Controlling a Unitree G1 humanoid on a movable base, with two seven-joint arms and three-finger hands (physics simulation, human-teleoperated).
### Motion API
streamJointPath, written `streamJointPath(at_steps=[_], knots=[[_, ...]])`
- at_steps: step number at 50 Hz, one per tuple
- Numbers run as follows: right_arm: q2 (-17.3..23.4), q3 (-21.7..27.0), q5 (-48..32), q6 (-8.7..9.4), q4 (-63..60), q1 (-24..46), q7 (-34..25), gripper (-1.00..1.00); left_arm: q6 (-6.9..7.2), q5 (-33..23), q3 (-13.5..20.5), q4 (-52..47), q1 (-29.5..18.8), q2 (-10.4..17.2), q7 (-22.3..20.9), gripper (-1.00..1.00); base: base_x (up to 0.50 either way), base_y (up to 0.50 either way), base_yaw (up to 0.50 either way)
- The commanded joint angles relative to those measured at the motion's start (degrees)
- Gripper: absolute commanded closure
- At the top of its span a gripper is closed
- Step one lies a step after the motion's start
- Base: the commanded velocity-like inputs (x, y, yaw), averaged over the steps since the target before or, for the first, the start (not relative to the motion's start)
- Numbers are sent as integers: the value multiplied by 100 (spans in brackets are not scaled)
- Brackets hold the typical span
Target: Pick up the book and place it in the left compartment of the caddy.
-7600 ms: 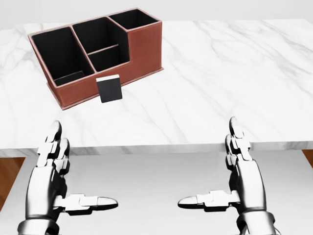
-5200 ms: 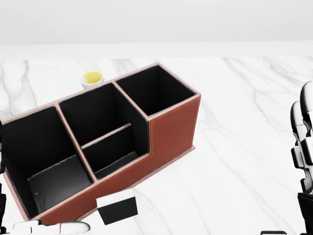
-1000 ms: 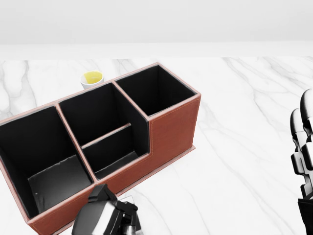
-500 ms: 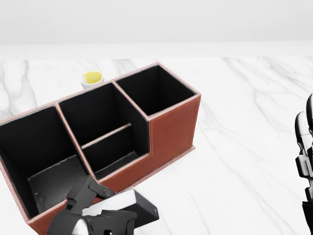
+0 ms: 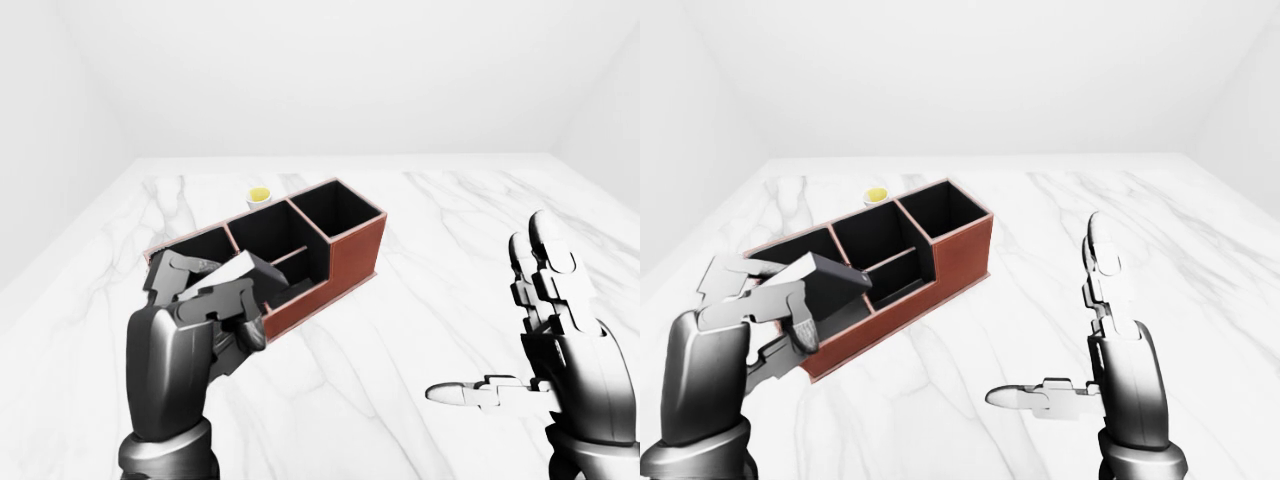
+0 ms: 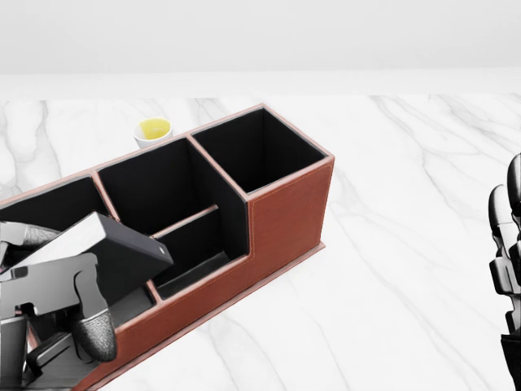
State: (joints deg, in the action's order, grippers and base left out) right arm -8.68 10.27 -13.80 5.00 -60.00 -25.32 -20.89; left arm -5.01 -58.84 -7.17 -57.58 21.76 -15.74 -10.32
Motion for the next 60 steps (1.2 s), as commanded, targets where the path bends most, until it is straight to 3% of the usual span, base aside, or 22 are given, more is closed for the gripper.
streamJointPath(at_steps=[1, 4, 6, 10, 14, 15, 19, 21, 26, 31, 37, 44, 51, 60], knots=[[13, -28, -22, 0, 0, 19, -2, -100, 1, -321, 1867, -242, -1200, -426, -882, 100, 0, 0, 0], [40, -104, -66, 0, 0, 39, 21, -100, 1, -185, 2293, -242, -1431, -426, -1028, 100, 0, 0, 0], [63, -118, -56, 0, 0, 45, 44, -100, 1, -335, 2340, -242, -1573, -426, -1000, 100, 0, 0, 0], [83, -138, -49, 0, 0, 26, 65, -100, 1, -782, 2097, -242, -1771, -426, -882, 100, 0, 0, 0], [80, -92, -7, 0, 0, 25, 59, -100, 1, -1049, 1638, -242, -1788, 42, -874, 100, 0, 0, 0], [80, -88, -11, 0, 0, 24, 60, -100, 102, -1158, 1481, -242, -1763, 206, -951, 100, 0, 0, 0], [77, -86, -10, 0, 0, 30, 64, -100, 839, -1535, 887, -61, -1606, 874, -572, 100, 0, 0, 0], [77, -95, -23, 0, 0, 24, 59, -100, 1001, -1513, 695, 61, -1603, 1082, -458, 100, 0, 0, 0], [71, -85, -20, 0, 0, 23, 52, -100, 1001, -1210, 415, 417, -1800, 1356, -506, 100, 0, 0, 0], [75, -133, -67, 0, 0, 38, 55, -100, 1001, -1359, 352, 979, -1942, 1484, -275, 100, 0, 0, 0], [53, -78, -21, 0, 0, 6, 45, -100, 1001, -1352, 482, 1335, -1964, 1590, -86, 100, 0, 0, 0], [61, -139, -78, 0, 0, 24, 53, -100, 1001, -1867, 756, 1719, -2142, 1722, 148, 100, 0, 0, 0], [40, -93, -41, 0, 0, 9, 33, -100, 1001, -1992, 1029, 1618, -2151, 1817, 51, 100, 0, 0, 0], [60, -102, -47, 0, 0, 38, 45, -100, 1001, -2218, 1137, 1722, -2351, 1872, 0, 100, 0, 0, 0]])
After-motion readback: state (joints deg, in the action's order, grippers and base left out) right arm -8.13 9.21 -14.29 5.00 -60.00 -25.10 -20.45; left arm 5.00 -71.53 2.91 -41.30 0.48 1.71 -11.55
